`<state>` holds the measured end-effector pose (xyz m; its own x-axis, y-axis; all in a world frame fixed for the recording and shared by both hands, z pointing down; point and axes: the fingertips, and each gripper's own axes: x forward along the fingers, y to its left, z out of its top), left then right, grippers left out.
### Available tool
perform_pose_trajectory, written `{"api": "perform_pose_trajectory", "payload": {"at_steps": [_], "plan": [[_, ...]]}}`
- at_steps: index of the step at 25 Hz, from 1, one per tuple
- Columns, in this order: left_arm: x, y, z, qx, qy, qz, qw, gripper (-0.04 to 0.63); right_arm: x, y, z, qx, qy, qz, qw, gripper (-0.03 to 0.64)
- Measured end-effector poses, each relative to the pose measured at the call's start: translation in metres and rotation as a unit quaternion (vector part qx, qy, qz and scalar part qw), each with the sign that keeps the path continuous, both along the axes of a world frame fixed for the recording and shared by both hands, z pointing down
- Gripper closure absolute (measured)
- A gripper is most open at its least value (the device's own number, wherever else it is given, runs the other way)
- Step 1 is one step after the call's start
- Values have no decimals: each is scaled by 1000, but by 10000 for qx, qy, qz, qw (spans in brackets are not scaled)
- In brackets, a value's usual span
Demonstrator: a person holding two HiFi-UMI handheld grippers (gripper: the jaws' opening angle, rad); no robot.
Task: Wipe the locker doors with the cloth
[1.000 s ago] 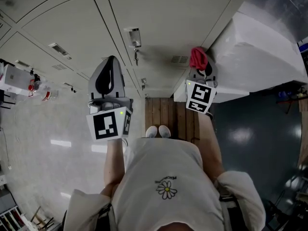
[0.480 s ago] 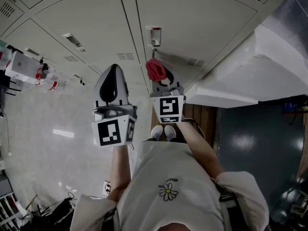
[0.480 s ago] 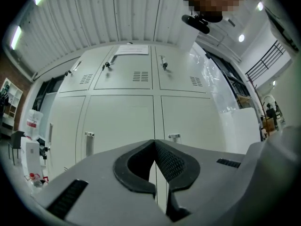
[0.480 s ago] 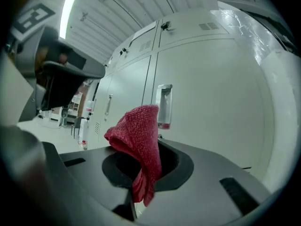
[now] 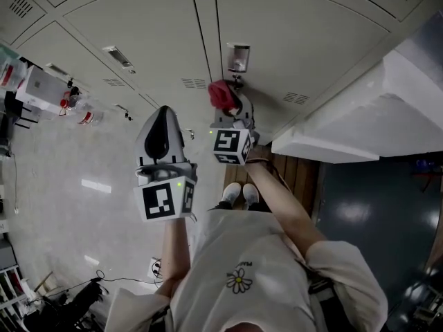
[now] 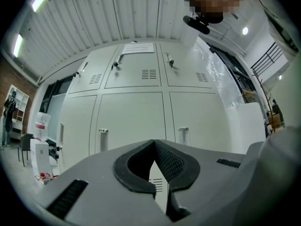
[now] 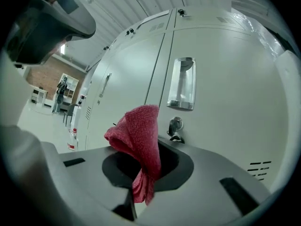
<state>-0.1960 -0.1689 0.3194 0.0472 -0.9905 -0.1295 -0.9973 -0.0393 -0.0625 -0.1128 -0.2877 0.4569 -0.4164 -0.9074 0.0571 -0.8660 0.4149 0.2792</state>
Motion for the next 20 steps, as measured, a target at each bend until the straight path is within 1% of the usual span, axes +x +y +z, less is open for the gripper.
{"api": "perform_pose_trajectory", "payload": {"at_steps": [5, 9, 12, 16, 20], "plan": [[-1, -4, -2, 34, -60, -4, 10000, 578, -7, -5, 2, -38, 46, -45, 10000, 588], [0, -6, -3, 20, -115, 4, 9999, 578, -3, -5, 2, -14, 81, -1, 10000, 588], [1, -7, -3, 21, -125, 33, 9999, 578, 10, -5, 3, 0, 83, 137, 9999, 588], [6, -12, -6, 28, 6, 75, 10000, 578, 33, -5, 3, 14, 56, 355, 9994, 588], [13, -17, -6, 63, -91, 193, 9998, 578, 56, -5, 2, 39, 68, 543, 9985, 588]]}}
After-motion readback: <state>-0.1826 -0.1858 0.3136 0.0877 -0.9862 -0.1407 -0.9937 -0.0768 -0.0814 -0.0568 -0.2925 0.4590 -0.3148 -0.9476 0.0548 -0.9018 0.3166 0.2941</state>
